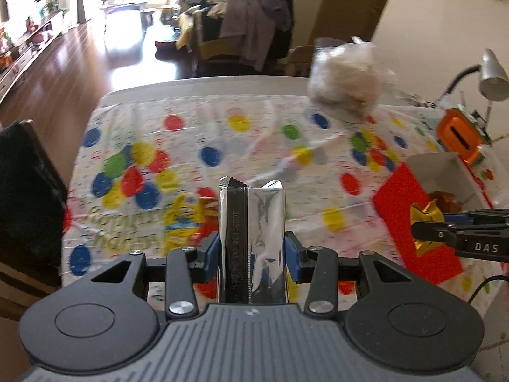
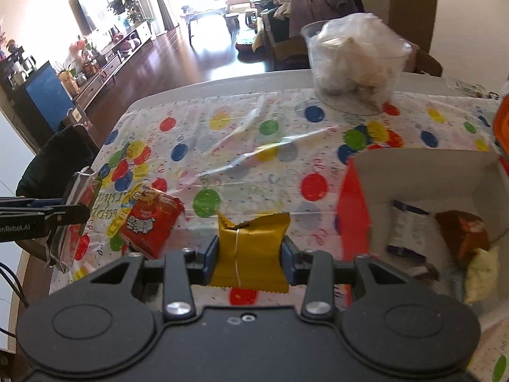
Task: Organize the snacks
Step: 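Carry the silver foil packet and yellow packet over the box with both tools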
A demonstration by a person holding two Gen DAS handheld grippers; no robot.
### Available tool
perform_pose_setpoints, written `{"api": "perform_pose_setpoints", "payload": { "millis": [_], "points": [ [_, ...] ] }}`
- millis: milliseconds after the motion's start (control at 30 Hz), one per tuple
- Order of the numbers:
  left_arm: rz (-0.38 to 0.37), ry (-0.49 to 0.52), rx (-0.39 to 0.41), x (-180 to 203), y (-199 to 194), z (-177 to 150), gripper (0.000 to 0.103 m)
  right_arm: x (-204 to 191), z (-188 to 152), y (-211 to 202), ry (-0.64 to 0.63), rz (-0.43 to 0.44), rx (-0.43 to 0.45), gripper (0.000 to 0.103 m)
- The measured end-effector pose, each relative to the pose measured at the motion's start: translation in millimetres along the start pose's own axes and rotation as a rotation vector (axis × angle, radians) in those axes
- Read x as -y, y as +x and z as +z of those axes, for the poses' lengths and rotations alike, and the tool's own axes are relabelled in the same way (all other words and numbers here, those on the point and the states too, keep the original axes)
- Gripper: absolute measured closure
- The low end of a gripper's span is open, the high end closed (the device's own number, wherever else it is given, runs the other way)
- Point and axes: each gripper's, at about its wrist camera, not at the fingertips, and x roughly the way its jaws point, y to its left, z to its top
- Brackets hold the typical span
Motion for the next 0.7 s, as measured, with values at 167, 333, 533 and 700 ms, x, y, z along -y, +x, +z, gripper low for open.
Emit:
{"api": "perform_pose_setpoints", "payload": {
  "millis": [167,333,533,700],
  "points": [
    [-0.043,0.030,-0.001,46,-1,3,0.062,32,-8,-23,0.017,0.004,0.013,0.064],
    [-0.082,0.075,-0.001,103,3,7,0.062,70,-14,-39,0.046,0.001,0.026,0.064],
    [-0.112,0.130,-0.008,170,13,10,0.062,118,-22,-55,0.062,-0.020,0.040,0.064],
    [-0.124,0.169,-0.027,220,30,11,0.062,160,-27,-60,0.074,-0.049,0.033,0.064]
  ]
}}
